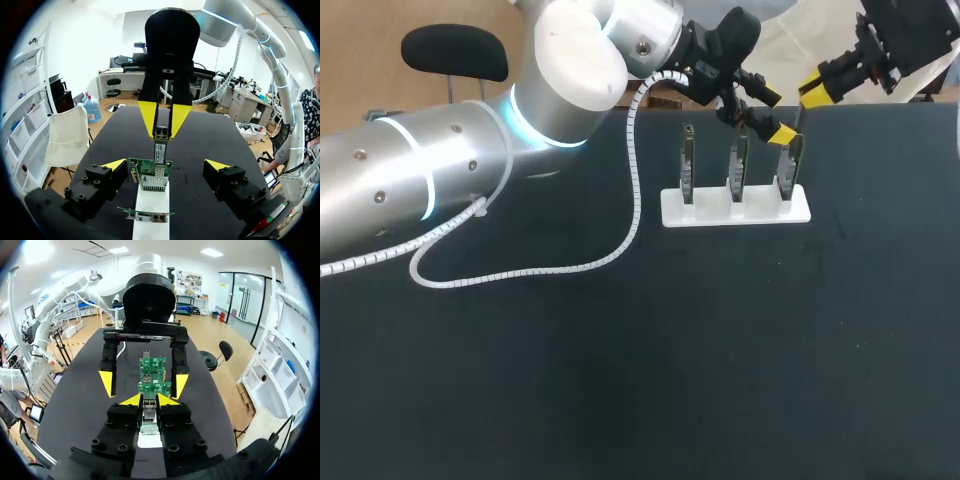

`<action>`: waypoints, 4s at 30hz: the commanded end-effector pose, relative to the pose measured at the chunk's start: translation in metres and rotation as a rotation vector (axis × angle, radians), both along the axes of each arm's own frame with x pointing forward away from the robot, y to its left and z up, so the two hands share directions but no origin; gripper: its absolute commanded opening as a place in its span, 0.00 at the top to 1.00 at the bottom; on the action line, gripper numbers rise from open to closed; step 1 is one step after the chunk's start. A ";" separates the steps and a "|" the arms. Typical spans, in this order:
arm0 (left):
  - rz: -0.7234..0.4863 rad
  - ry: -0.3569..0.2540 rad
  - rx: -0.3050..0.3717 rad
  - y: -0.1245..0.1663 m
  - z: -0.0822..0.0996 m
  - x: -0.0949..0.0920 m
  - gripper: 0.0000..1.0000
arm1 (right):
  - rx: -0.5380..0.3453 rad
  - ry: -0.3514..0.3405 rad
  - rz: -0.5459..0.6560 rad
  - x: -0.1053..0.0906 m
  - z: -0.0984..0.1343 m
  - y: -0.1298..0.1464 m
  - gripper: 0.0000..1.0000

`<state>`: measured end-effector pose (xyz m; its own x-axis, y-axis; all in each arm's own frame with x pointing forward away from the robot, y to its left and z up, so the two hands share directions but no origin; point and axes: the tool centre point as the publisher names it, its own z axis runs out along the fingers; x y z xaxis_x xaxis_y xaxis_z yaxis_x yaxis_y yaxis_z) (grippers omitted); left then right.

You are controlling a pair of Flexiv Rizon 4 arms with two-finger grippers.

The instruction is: Pick up the optical module with the left hand, and insert it into the network port with the right hand.

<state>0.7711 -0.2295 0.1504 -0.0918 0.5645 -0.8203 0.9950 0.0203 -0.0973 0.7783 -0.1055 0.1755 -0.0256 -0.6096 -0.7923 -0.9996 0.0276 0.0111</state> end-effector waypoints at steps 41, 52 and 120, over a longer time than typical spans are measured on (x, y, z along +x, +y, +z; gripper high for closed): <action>-0.001 0.003 0.004 -0.001 0.000 0.002 0.00 | -0.013 -0.004 0.061 0.002 0.000 -0.002 1.00; -0.001 0.003 0.004 -0.001 0.000 0.002 0.00 | -0.016 0.000 0.060 0.000 -0.004 0.000 1.00; -0.001 0.003 0.004 -0.001 0.000 0.002 0.00 | -0.026 -0.013 0.067 0.000 -0.002 0.000 1.00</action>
<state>0.7711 -0.2295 0.1504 -0.0917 0.5644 -0.8204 0.9950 0.0203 -0.0973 0.7783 -0.1060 0.1741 0.0269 -0.6294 -0.7766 -0.9992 -0.0412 -0.0013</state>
